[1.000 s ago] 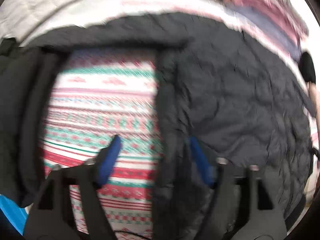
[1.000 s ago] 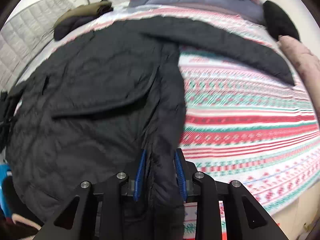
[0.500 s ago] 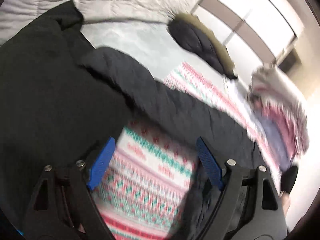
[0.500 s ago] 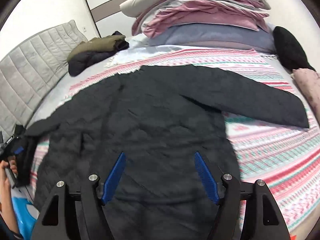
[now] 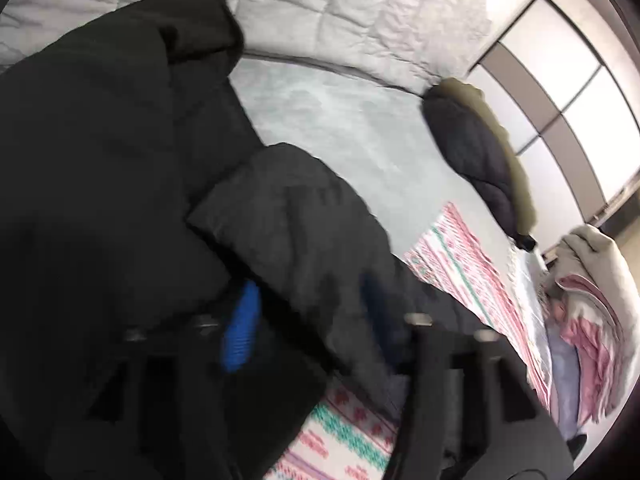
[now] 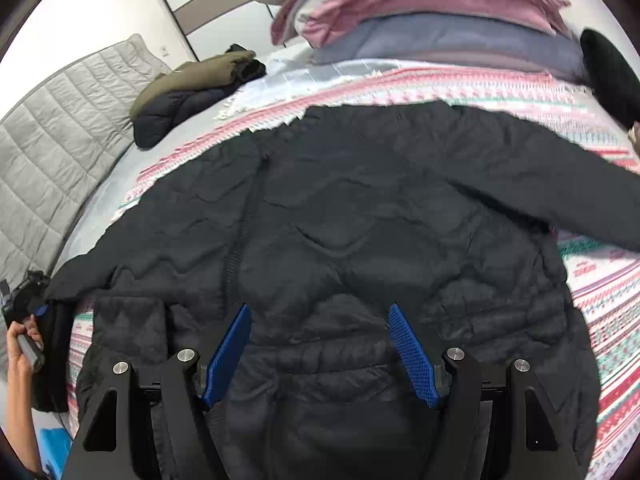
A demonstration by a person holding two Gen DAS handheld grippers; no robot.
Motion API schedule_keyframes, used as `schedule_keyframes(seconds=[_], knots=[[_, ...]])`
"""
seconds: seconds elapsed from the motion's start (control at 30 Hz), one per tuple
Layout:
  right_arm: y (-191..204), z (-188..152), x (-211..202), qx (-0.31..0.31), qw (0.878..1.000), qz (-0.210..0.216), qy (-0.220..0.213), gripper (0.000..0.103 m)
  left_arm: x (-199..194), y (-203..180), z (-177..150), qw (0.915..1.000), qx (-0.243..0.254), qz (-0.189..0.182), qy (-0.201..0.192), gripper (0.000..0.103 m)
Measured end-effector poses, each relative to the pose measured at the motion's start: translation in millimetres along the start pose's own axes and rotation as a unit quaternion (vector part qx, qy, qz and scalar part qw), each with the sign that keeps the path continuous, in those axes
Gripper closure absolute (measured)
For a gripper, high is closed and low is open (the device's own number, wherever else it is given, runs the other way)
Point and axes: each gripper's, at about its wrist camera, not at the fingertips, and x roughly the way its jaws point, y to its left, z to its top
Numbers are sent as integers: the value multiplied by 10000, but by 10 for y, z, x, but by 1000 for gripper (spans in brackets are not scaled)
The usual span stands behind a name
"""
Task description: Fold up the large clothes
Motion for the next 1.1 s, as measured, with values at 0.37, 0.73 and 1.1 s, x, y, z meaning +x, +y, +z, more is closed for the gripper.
schedule_keyframes(seconds=[0.37,0.73,1.1], knots=[[-307,24,141,420,9991,-64,-30,30,-1061,-1135,36,9817,955,-1009,-1306,99],[-482,41,93,712,9972,216,-94,30,-1671,-3012,-1122,9300,2481,-2569,-869,99],[-606,47,97,861,9958,310,-29,30,-876,-3715,-2939,8874,3601,-2733,906,99]])
